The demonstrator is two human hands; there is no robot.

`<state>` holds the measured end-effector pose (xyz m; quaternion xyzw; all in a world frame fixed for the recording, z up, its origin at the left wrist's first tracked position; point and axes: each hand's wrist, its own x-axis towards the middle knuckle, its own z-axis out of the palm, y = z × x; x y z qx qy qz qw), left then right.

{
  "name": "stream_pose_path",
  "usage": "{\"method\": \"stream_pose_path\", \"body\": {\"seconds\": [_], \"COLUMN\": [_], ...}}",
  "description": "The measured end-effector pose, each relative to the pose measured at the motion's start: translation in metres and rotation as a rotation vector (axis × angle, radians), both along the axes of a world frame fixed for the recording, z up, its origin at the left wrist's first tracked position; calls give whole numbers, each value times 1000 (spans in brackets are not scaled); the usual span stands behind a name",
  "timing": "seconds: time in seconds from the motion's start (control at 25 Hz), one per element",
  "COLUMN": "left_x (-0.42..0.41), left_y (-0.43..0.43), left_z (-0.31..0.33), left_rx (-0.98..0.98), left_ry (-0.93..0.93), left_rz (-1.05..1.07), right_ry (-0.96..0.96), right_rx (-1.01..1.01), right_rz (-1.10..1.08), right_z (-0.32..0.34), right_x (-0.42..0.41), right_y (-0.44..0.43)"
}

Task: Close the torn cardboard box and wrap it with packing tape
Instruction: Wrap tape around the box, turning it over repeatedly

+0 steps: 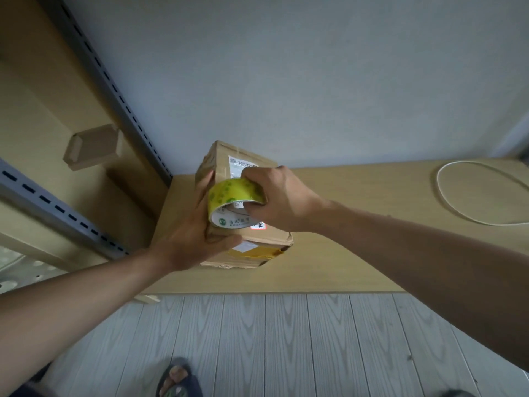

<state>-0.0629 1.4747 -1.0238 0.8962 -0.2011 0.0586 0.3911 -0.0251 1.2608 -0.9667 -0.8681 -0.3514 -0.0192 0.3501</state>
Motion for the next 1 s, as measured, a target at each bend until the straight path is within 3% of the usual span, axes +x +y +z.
{"method": "stream_pose_path", "body": {"seconds": [0.16, 0.4, 0.68, 1.0], "left_x": [0, 2, 1, -1], "left_y": [0, 39, 40, 40], "left_z": [4, -29, -45, -46], "left_rx": [-168, 272, 193, 208], "left_ry": [95, 129, 263, 247], "left_rz": [21, 56, -13, -20], "right_ry": [57, 46, -143, -220], "right_rx": [20, -197, -392, -540], "right_rz": [-20, -22, -46, -58], "right_z": [2, 11, 17, 1], "right_x": [3, 4, 26, 48], "right_y": [12, -17, -53, -70]}}
